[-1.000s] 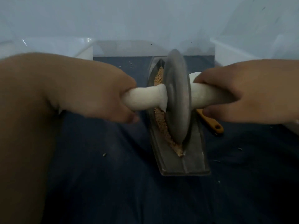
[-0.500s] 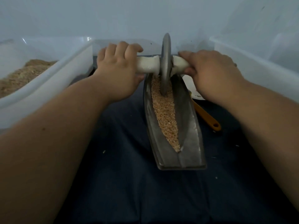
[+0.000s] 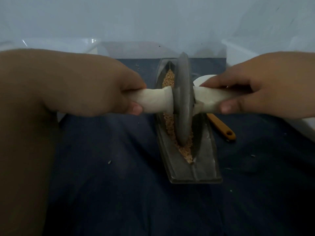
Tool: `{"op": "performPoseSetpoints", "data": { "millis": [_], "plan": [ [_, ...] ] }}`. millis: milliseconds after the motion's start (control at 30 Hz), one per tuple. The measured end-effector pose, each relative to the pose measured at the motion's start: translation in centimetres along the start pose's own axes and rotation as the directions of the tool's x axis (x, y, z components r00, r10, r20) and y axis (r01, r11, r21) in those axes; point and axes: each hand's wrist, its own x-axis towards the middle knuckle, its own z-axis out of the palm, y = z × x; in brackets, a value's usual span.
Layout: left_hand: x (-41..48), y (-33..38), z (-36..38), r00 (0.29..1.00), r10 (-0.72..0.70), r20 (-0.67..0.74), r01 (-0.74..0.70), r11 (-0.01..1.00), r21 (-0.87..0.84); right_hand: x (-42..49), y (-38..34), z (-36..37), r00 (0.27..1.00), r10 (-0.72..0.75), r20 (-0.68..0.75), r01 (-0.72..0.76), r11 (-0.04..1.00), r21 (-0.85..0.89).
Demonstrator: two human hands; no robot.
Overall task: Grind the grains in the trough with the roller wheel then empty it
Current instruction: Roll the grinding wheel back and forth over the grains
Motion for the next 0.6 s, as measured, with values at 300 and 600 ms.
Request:
{"op": "performPoseSetpoints", "data": {
  "millis": [300, 600],
  "plan": [
    [6.7, -1.7, 4.2, 0.836, -0.060, -0.546, 0.185, 0.967, 0.178, 6.4, 2.9, 4.7, 0.922, 0.146, -0.358, -0.183, 0.981, -0.071],
    [8.3, -1.8, 5.5, 0.768, -0.135, -0.626, 0.272, 0.954, 0.128, 7.8, 3.6, 6.4, 0.806, 0.069, -0.588, -0.170, 0.978, -0.118]
  ]
}}
